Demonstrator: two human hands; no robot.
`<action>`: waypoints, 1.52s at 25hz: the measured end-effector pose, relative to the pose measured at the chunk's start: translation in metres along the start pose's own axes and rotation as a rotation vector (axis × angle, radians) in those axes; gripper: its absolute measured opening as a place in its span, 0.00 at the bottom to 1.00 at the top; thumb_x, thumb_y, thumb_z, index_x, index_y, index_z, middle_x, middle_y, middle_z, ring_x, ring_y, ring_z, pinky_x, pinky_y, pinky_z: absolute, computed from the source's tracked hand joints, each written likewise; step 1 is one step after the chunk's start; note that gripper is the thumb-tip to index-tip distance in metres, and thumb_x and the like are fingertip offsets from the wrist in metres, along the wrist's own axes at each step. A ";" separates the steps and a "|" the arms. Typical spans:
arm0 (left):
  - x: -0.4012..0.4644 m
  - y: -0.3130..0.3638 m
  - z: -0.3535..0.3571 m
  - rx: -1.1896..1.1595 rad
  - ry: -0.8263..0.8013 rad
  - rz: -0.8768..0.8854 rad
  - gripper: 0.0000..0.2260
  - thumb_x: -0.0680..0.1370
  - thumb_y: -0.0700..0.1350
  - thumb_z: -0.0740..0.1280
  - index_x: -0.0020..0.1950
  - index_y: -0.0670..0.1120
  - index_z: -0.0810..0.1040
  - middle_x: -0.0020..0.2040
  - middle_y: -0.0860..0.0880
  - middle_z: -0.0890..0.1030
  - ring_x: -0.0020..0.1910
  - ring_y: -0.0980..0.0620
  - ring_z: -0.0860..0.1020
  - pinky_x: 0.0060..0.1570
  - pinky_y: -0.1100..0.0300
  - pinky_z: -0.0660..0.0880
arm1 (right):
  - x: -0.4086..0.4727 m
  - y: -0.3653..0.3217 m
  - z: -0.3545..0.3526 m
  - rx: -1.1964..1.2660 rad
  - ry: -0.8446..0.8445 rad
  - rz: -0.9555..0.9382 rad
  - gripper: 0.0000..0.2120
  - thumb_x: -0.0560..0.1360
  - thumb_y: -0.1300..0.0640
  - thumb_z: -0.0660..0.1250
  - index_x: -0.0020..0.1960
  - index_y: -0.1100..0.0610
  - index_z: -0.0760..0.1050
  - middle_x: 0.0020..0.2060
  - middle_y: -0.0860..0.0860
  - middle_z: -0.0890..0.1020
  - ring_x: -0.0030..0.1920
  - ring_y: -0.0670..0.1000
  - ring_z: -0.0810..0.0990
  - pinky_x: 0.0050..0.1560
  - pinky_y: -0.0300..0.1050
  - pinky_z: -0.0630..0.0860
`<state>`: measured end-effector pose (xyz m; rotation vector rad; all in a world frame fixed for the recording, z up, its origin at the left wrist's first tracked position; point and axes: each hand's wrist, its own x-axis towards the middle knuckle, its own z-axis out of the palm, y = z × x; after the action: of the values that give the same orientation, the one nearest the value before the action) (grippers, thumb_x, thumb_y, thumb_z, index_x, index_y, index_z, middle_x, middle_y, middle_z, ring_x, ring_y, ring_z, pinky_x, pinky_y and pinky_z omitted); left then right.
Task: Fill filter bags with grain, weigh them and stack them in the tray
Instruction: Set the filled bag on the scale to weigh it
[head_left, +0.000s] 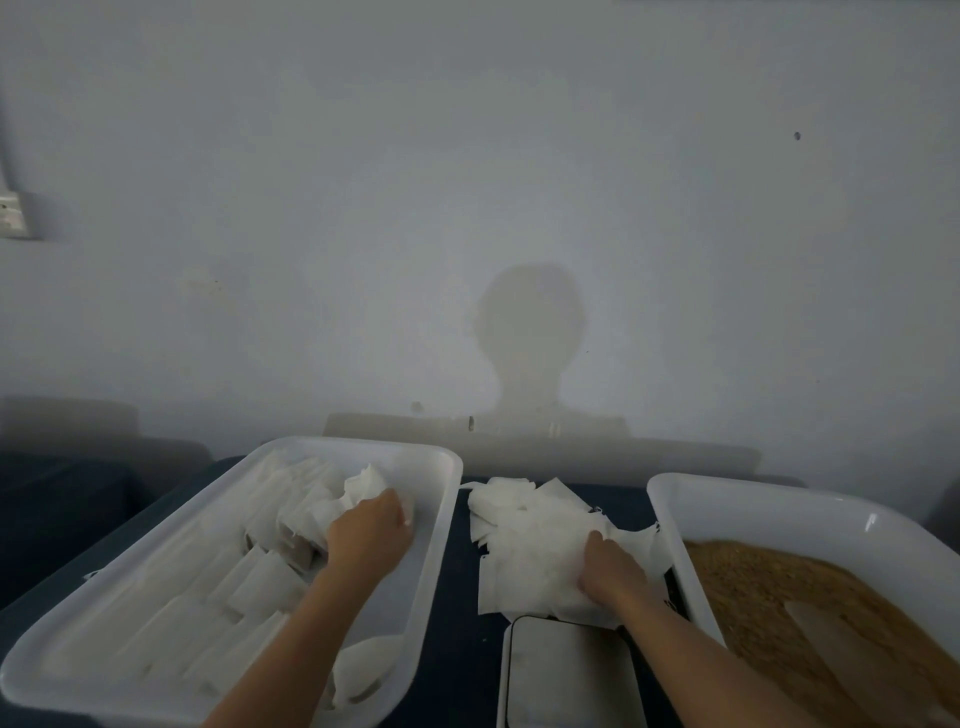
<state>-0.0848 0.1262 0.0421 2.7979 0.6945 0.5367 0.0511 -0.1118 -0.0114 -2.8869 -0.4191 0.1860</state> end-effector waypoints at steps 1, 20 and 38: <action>0.000 -0.001 0.002 -0.003 -0.001 0.001 0.09 0.81 0.49 0.58 0.55 0.47 0.74 0.43 0.52 0.75 0.40 0.54 0.73 0.44 0.63 0.70 | 0.002 0.001 -0.002 -0.019 0.027 -0.014 0.16 0.81 0.57 0.54 0.69 0.59 0.62 0.65 0.55 0.72 0.63 0.54 0.73 0.62 0.46 0.70; -0.070 0.160 -0.015 -1.175 -0.421 0.434 0.09 0.78 0.51 0.65 0.48 0.46 0.70 0.45 0.52 0.77 0.43 0.57 0.79 0.41 0.63 0.78 | -0.106 0.010 -0.103 0.908 0.281 -0.199 0.06 0.77 0.57 0.66 0.42 0.56 0.78 0.33 0.54 0.82 0.34 0.50 0.81 0.33 0.40 0.78; -0.116 0.300 0.055 -1.084 -0.416 0.261 0.04 0.77 0.43 0.67 0.47 0.48 0.72 0.42 0.52 0.77 0.40 0.57 0.76 0.41 0.66 0.75 | -0.154 0.201 -0.104 1.409 0.237 0.068 0.08 0.74 0.57 0.67 0.51 0.57 0.81 0.44 0.58 0.85 0.44 0.57 0.84 0.38 0.48 0.80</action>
<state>-0.0361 -0.1966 0.0431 1.8515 -0.0818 0.2278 -0.0259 -0.3653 0.0575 -1.5018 -0.0531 0.0808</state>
